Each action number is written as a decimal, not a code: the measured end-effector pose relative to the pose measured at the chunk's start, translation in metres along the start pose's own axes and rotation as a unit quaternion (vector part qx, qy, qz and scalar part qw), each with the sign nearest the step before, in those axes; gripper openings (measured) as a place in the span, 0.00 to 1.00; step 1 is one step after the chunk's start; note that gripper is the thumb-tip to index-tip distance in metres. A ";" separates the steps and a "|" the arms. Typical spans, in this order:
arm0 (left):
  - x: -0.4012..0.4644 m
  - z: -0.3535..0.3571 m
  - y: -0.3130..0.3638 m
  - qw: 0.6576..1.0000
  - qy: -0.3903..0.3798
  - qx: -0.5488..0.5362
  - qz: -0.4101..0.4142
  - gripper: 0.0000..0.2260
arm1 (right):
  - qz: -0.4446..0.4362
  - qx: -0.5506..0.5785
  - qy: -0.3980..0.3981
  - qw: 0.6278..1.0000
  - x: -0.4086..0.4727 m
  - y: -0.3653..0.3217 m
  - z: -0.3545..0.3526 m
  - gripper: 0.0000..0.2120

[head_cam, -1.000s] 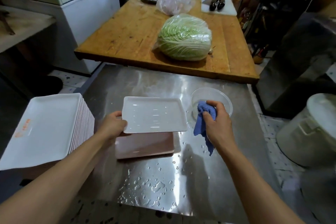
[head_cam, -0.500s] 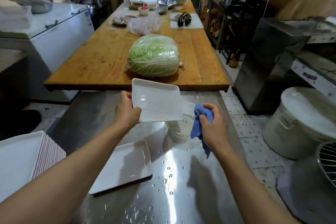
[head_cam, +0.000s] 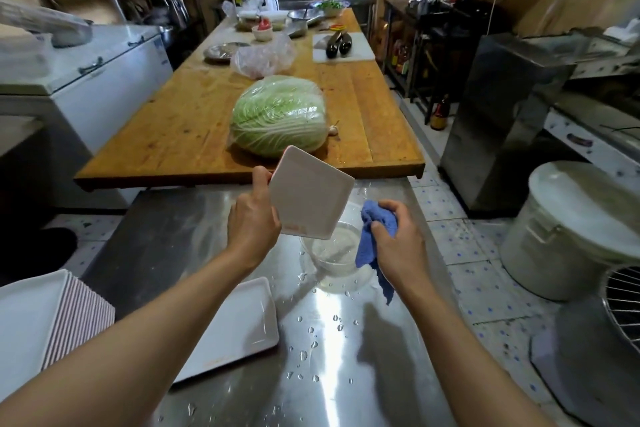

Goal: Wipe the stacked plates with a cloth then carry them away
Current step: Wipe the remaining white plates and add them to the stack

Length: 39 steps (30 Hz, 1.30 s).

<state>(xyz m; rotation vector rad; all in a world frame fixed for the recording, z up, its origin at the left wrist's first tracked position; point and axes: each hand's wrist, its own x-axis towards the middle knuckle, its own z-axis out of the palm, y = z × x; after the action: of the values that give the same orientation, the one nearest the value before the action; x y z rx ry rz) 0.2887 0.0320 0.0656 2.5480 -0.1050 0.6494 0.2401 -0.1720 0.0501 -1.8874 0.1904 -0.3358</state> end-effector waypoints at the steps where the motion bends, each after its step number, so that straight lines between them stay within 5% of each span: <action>1: 0.000 -0.001 0.001 1.000 0.002 -0.006 0.004 0.14 | 0.001 -0.001 -0.001 1.000 0.000 -0.001 -0.001 0.11; 9: 0.004 -0.004 0.008 1.000 0.004 -0.022 0.014 0.14 | 0.012 -0.004 -0.003 1.000 -0.001 -0.004 -0.004 0.13; 16: -0.003 -0.003 0.000 0.993 0.001 -0.070 -0.100 0.14 | 0.051 -0.013 -0.005 0.999 -0.005 0.000 -0.002 0.13; 19: -0.007 -0.006 -0.009 0.956 -0.037 -0.169 -0.236 0.15 | 0.038 -0.020 -0.005 0.999 -0.008 0.000 0.000 0.08; 24: -0.027 -0.033 -0.017 0.825 -0.087 -0.378 -0.411 0.19 | -0.015 -0.058 -0.025 0.998 -0.013 -0.021 0.013 0.05; 29: -0.056 -0.064 -0.019 0.769 -0.109 -0.468 -0.422 0.20 | -0.113 -0.094 -0.095 0.984 -0.030 -0.064 0.050 0.05; 34: -0.074 -0.089 -0.028 0.777 -0.109 -0.477 -0.396 0.21 | -0.189 -0.319 -0.196 0.908 -0.061 -0.068 0.083 0.15; 39: -0.091 -0.112 -0.041 0.785 -0.108 -0.487 -0.367 0.23 | -0.288 -0.288 -0.228 0.884 -0.098 -0.079 0.102 0.19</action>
<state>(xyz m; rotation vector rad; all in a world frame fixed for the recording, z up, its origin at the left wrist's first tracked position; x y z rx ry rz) 0.1687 0.1180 0.0894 1.4330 0.3734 -0.0542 0.1776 -0.0256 0.0801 -2.5362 -0.6778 -0.2306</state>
